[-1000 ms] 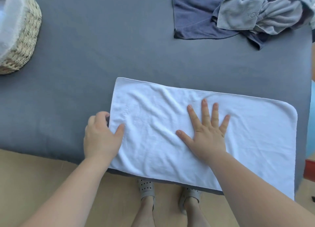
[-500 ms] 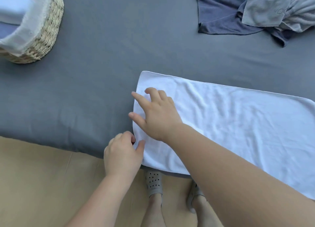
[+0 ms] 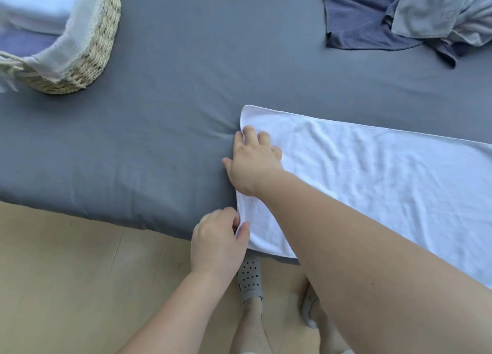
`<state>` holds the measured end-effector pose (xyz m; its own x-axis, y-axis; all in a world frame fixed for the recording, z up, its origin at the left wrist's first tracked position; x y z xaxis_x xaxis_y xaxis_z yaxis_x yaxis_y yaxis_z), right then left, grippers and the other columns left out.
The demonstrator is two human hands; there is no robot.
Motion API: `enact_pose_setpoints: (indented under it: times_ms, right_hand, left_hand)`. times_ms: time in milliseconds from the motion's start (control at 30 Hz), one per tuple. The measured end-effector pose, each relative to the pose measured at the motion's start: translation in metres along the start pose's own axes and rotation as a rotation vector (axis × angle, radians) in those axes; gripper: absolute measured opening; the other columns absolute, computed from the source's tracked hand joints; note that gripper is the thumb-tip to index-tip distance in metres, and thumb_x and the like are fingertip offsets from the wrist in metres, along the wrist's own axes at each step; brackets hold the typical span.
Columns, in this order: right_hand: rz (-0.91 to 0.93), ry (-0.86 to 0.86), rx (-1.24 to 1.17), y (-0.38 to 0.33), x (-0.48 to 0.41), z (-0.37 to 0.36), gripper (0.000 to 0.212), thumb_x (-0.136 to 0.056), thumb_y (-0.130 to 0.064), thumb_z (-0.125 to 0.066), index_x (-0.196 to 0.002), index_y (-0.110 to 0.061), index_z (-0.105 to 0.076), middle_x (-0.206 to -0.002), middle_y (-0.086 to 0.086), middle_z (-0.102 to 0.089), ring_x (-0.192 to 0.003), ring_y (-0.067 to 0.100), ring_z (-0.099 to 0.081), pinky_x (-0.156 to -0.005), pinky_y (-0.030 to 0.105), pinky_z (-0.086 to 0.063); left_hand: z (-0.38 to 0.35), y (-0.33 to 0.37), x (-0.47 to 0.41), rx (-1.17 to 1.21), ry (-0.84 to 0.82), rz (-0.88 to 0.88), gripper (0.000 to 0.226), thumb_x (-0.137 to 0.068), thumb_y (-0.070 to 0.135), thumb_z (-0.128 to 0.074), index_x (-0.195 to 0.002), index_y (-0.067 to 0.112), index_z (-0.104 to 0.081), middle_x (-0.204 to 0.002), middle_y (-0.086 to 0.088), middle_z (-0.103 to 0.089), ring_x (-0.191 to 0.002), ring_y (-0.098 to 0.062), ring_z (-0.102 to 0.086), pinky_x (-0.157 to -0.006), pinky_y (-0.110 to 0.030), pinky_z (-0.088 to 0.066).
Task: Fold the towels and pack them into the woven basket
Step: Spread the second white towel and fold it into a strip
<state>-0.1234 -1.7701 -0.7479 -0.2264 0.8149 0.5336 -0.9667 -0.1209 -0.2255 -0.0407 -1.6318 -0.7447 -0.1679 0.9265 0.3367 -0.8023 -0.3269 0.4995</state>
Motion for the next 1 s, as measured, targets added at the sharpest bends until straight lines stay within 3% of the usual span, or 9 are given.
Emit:
enact_pose_setpoints:
  times_ms: [133, 233, 333, 500, 600, 767, 900, 1000]
  right_hand:
    - [0.021, 0.085, -0.215, 0.006, 0.005, 0.016, 0.048, -0.104, -0.045, -0.036, -0.138, -0.011, -0.041, -0.151, 0.003, -0.027, -0.131, 0.031, -0.030, -0.094, 0.046, -0.034]
    - [0.037, 0.168, -0.430, 0.017, 0.016, 0.026, 0.046, -0.105, -0.040, -0.040, -0.140, -0.011, -0.045, -0.155, 0.003, -0.029, -0.137, 0.029, -0.030, -0.107, 0.045, -0.034]
    - [0.064, 0.239, -0.645, 0.035, 0.031, 0.033, 0.052, -0.105, -0.034, -0.046, -0.151, -0.009, -0.040, -0.155, 0.000, -0.032, -0.140, 0.018, -0.034, -0.114, 0.034, -0.032]
    - [0.019, 0.366, -0.871, 0.091, 0.057, 0.046, 0.038, -0.105, -0.017, -0.047, -0.141, -0.008, -0.053, -0.143, -0.002, -0.047, -0.122, 0.011, -0.052, -0.105, 0.022, -0.039]
    - [-0.027, 0.420, -0.934, 0.129, 0.071, 0.049, 0.035, -0.104, -0.012, -0.046, -0.137, -0.007, -0.057, -0.140, -0.002, -0.050, -0.116, 0.009, -0.056, -0.104, 0.021, -0.041]
    - [-0.023, 0.440, -0.997, 0.185, 0.096, 0.061, 0.031, -0.104, -0.014, -0.051, -0.132, -0.010, -0.062, -0.131, -0.009, -0.052, -0.090, -0.008, -0.057, -0.087, 0.008, -0.043]
    - [-0.021, 0.463, -1.021, 0.228, 0.122, 0.073, 0.030, -0.104, -0.015, -0.051, -0.131, -0.011, -0.063, -0.133, -0.009, -0.052, -0.091, -0.006, -0.058, -0.086, 0.008, -0.043]
    - [-0.016, 0.473, -1.033, 0.259, 0.142, 0.081, 0.030, -0.104, -0.016, -0.051, -0.131, -0.011, -0.063, -0.133, -0.009, -0.053, -0.092, -0.006, -0.057, -0.085, 0.008, -0.042]
  left_hand:
    - [0.003, -0.007, 0.012, 0.144, 0.014, 0.068, 0.020, -0.084, 0.019, -0.069, -0.072, 0.024, -0.054, -0.061, 0.008, -0.054, -0.065, -0.014, -0.053, -0.059, -0.037, -0.047]
    - [0.004, 0.007, 0.019, 0.186, -0.001, 0.037, 0.017, -0.082, 0.016, -0.070, -0.074, 0.025, -0.058, -0.063, 0.009, -0.056, -0.065, -0.011, -0.054, -0.061, -0.036, -0.050]
    - [0.001, 0.031, 0.021, 0.205, -0.029, -0.015, 0.014, -0.080, 0.013, -0.071, -0.078, 0.024, -0.063, -0.064, 0.008, -0.056, -0.065, -0.011, -0.054, -0.061, -0.032, -0.051]
    - [-0.010, 0.082, 0.025, 0.244, -0.068, -0.147, 0.014, -0.077, 0.011, -0.072, -0.079, 0.023, -0.066, -0.064, 0.009, -0.056, -0.065, -0.013, -0.054, -0.058, -0.028, -0.049]
    - [-0.026, 0.112, 0.031, 0.271, -0.107, -0.189, 0.011, -0.077, 0.015, -0.070, -0.075, 0.025, -0.066, -0.062, 0.009, -0.056, -0.064, -0.012, -0.055, -0.058, -0.028, -0.048]
    - [-0.059, 0.165, 0.048, 0.276, -0.194, -0.221, 0.008, -0.074, 0.029, -0.057, -0.071, 0.028, -0.064, -0.057, 0.013, -0.052, -0.064, -0.009, -0.053, -0.057, -0.025, -0.047]
    - [-0.086, 0.206, 0.066, 0.270, -0.238, -0.247, 0.008, -0.073, 0.030, -0.055, -0.074, 0.029, -0.064, -0.056, 0.014, -0.048, -0.067, -0.005, -0.052, -0.057, -0.015, -0.039]
    - [-0.102, 0.235, 0.079, 0.284, -0.251, -0.252, 0.011, -0.074, 0.031, -0.056, -0.077, 0.027, -0.066, -0.058, 0.012, -0.051, -0.069, -0.008, -0.053, -0.058, -0.016, -0.041]
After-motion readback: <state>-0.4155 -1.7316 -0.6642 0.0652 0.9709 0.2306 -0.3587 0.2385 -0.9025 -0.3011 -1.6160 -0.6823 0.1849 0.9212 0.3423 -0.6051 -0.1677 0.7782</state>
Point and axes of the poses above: each hand's wrist, its own x-axis away from the middle knuckle, its own z-axis out of the back of the hand, y = z × x, the point moved 6 cm from there along -x, towards the middle knuckle
